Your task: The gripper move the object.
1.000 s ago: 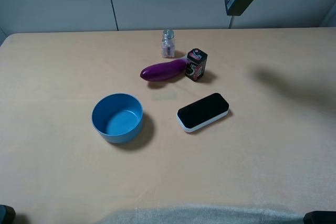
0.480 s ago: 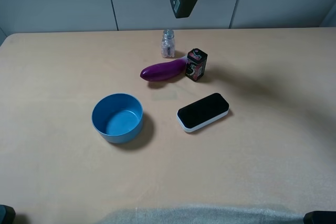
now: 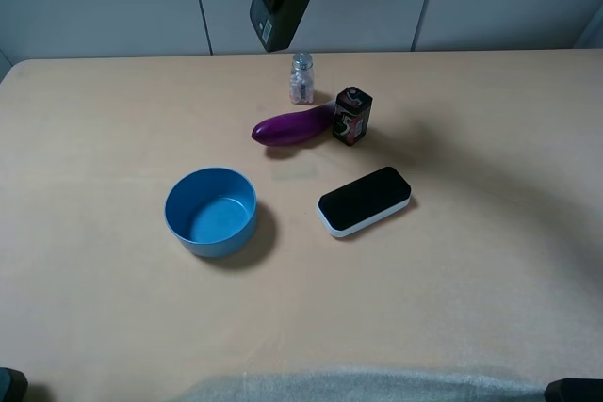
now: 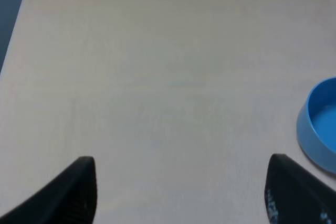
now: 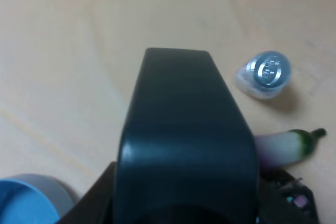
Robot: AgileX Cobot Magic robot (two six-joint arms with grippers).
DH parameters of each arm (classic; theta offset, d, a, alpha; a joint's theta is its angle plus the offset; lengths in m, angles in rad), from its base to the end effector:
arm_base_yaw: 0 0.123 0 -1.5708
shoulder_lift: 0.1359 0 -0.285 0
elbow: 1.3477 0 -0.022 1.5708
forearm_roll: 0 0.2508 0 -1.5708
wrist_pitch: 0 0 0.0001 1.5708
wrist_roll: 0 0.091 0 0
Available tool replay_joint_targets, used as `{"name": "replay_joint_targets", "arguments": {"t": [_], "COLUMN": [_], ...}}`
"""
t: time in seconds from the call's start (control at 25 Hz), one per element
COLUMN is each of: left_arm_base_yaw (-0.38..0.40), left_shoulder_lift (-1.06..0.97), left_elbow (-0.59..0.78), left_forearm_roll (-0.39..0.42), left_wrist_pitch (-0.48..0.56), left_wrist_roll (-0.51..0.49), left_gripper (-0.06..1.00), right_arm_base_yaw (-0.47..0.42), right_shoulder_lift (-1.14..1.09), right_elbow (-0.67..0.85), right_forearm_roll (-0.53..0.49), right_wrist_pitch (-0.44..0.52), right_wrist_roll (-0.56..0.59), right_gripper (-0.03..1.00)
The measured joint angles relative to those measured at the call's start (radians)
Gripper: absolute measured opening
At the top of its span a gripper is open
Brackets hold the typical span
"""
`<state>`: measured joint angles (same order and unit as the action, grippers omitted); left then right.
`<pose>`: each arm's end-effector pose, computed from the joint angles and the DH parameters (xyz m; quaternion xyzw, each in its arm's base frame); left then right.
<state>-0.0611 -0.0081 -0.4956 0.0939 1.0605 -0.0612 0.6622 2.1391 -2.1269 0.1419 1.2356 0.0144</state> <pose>-0.0053 0.0078 0.2763 -0.0019 0.8513 0.0149 0.5245 0.3625 0.2980 0.2983 -0.3021 0.9287 0.1337 0.1683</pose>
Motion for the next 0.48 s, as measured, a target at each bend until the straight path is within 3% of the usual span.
{"name": "replay_joint_targets", "arguments": {"t": [0.48], "left_arm_base_yaw": [0.0], "left_shoulder_lift": [0.0], "left_elbow": [0.0], "left_forearm_roll": [0.0], "left_wrist_pitch": [0.0], "left_wrist_roll": [0.0], "left_gripper": [0.73], "right_arm_base_yaw": [0.061], "right_shoulder_lift": [0.09], "right_elbow": [0.0], "right_forearm_roll": [0.034], "right_wrist_pitch": [-0.001], "right_wrist_roll": [-0.049], "right_gripper": [0.3]}}
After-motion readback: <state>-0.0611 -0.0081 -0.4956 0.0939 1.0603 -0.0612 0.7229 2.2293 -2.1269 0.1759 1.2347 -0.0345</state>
